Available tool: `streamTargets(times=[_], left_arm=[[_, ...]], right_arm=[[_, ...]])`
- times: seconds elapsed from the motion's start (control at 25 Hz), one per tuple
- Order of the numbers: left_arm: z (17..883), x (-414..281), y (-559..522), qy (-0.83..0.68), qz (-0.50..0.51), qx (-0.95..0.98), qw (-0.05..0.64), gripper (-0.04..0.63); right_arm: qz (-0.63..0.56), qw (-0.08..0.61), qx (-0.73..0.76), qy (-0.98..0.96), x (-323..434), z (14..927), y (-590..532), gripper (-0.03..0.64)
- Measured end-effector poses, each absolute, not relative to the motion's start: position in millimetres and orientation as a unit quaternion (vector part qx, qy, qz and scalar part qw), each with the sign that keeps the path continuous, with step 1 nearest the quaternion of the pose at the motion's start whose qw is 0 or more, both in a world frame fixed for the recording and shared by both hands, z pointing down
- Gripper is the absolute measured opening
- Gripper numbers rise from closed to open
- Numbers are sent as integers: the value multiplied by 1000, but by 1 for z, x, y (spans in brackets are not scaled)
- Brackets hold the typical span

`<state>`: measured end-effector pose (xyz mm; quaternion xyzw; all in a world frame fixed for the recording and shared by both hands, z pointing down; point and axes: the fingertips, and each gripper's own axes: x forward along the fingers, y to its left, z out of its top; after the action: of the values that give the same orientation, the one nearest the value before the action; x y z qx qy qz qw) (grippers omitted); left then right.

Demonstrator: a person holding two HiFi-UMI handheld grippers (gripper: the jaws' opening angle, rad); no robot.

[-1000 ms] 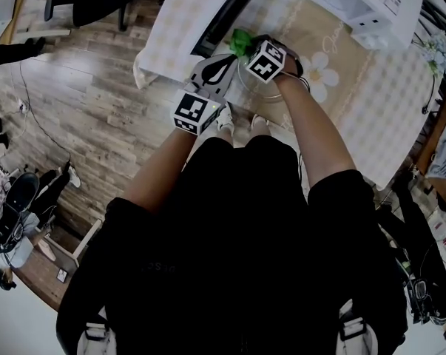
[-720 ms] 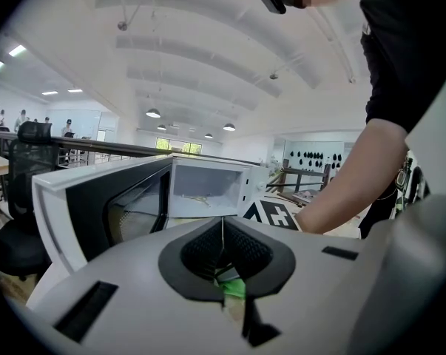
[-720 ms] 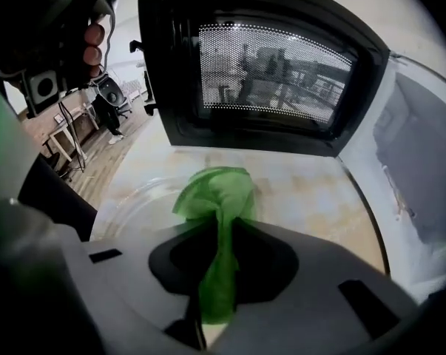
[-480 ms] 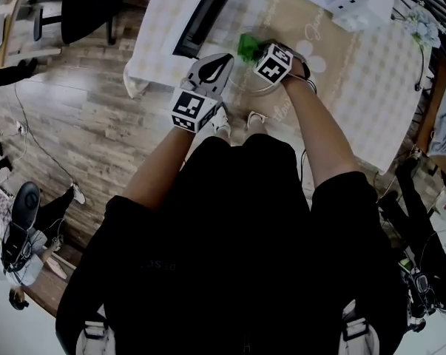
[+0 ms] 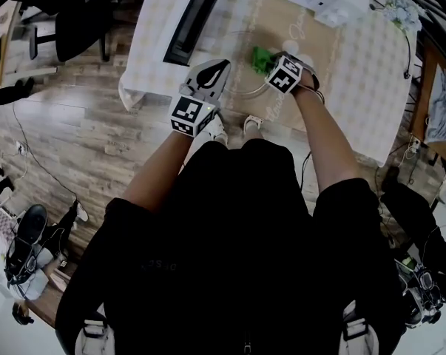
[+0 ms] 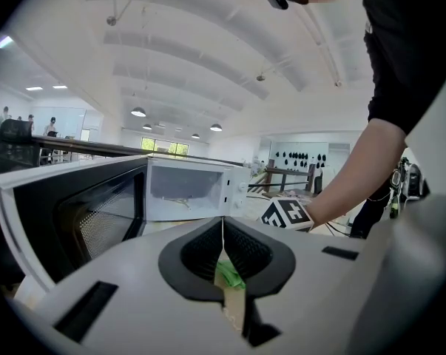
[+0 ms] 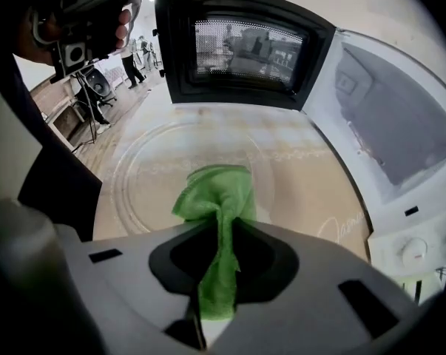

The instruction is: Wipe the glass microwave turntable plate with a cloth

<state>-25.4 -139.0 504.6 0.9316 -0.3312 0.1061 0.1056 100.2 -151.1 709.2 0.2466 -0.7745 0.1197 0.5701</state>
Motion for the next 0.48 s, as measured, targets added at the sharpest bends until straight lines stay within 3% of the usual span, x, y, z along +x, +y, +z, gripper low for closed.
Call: streamTargets(times=[0.48], left_arm=[[503,-54,-125,-351,106,925,97,21]], right_arm=[[133,602,262,-743,138,706,-131,72]])
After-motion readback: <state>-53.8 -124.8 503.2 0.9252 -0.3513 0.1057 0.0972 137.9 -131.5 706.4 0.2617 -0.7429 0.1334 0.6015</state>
